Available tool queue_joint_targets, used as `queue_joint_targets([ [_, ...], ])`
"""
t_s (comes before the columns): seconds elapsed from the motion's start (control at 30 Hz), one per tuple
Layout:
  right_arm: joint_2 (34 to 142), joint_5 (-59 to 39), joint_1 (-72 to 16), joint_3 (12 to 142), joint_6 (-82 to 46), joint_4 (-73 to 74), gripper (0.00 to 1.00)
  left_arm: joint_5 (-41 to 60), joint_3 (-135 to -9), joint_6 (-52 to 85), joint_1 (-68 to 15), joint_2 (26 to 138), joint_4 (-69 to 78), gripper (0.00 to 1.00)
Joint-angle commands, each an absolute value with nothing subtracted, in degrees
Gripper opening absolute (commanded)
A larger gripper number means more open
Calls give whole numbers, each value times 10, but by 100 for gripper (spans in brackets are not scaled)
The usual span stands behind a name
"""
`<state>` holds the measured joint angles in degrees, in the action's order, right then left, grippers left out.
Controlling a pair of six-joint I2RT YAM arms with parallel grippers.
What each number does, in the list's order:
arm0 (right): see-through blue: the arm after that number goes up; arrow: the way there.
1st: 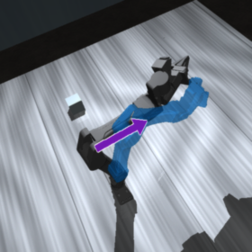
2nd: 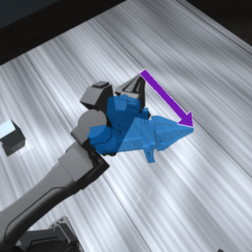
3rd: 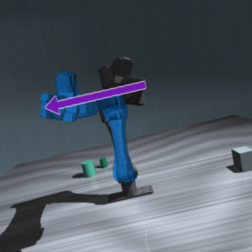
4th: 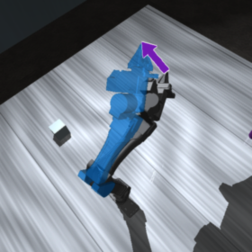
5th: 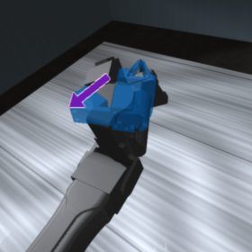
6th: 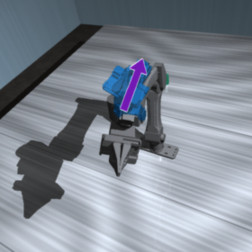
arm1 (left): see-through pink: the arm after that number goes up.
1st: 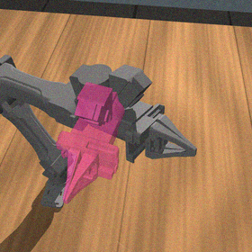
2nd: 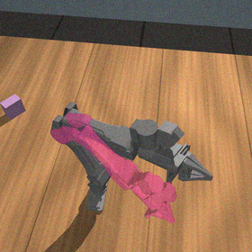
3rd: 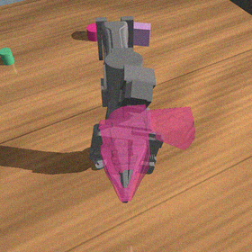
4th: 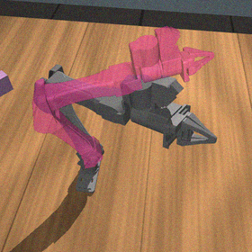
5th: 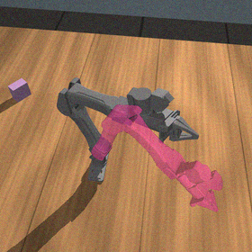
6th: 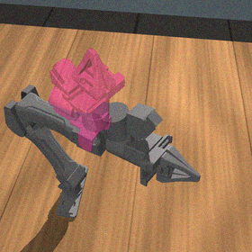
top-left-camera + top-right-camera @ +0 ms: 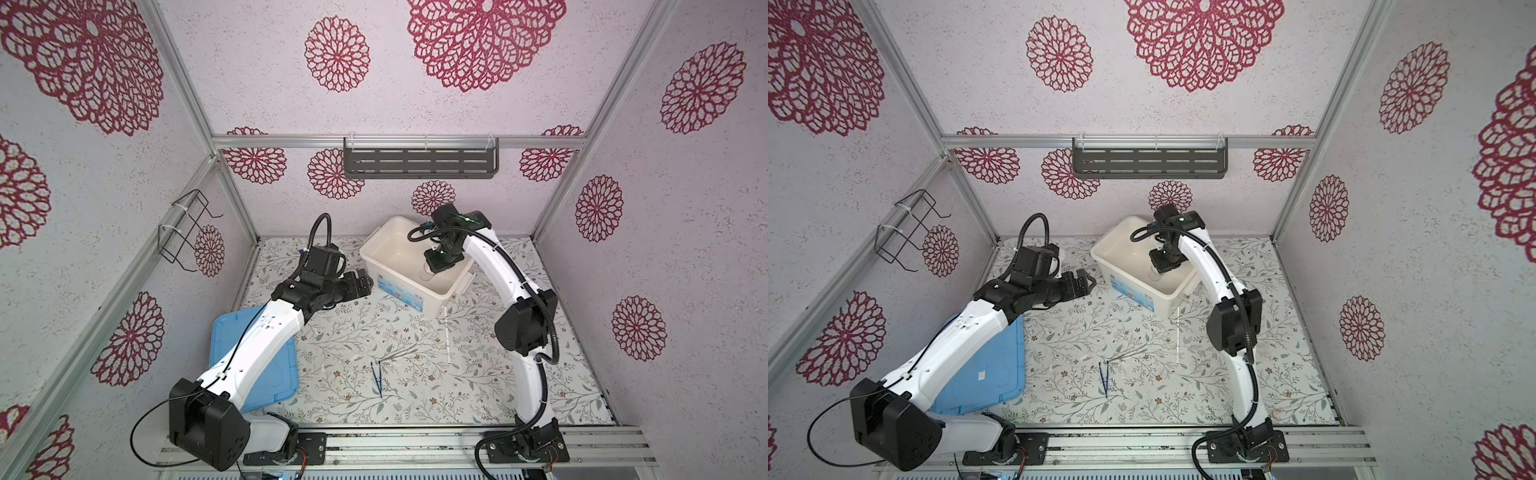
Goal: Organize the chemistry lab equipment
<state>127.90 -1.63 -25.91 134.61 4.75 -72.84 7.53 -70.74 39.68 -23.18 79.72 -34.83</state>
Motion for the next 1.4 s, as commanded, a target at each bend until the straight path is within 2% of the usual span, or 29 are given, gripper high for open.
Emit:
queue_joint_targets([
  [0.0,1271,26,-258,1347,79,-760,0,55,-733,419,-237,834,-307,95],
  [0.23,1282,55,-261,1307,89,-776,0,62,-817,424,-239,932,-296,96],
  [0.7,1192,36,-272,1160,95,-801,0,88,-944,422,-238,1074,-312,96],
  [1.13,1264,66,-269,1196,141,-783,0,80,-933,419,-217,1070,-313,95],
  [1.37,1278,42,-263,1184,154,-758,0,81,-908,406,-204,1046,-319,95],
])
